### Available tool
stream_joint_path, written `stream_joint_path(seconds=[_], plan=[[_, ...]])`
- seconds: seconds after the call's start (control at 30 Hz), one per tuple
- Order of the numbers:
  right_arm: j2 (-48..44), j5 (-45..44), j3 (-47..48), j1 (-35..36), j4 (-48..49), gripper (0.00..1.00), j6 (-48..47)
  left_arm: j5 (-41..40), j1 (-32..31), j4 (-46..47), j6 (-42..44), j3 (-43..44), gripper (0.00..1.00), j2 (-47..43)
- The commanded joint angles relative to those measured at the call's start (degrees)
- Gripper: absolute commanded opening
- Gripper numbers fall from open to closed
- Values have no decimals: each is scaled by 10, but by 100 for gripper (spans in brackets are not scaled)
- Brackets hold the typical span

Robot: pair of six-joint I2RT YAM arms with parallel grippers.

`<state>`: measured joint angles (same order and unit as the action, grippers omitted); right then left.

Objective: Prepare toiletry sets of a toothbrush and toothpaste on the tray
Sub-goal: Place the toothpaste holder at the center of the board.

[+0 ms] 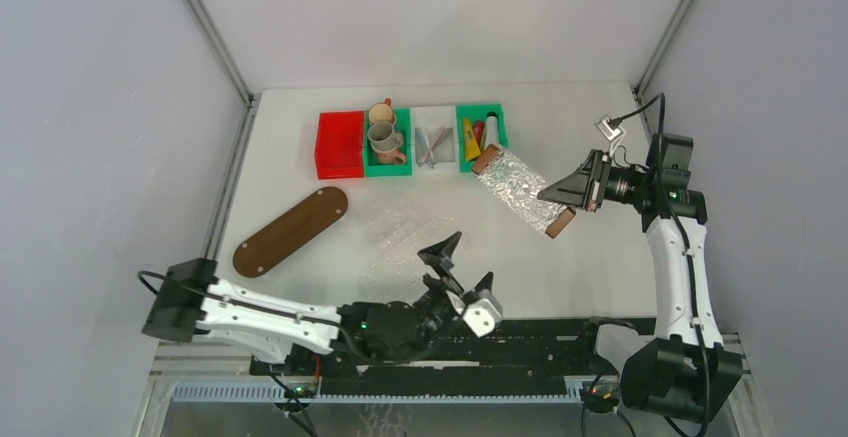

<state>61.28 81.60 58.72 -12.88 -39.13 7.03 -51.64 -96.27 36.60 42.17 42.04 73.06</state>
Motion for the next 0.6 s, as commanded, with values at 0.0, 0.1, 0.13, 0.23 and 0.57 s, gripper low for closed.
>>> stream_joint_path(seconds=[0.0,0.1,0.13,0.23,0.57], plan=[[-17,35,2,-6,42,0,9,52,0,-189,-208,57,96,-80],[-20,35,3,-5,40,0,2,111,17,-282,-283,81,96,-123],[-20,36,3,-6,38,0,-1,146,29,-311,-307,88,96,-137],[-23,36,3,-5,31,0,-13,261,69,-377,-361,106,96,-187],[-38,-20,3,32,-8,0,-89,531,307,-547,-474,194,99,-315]])
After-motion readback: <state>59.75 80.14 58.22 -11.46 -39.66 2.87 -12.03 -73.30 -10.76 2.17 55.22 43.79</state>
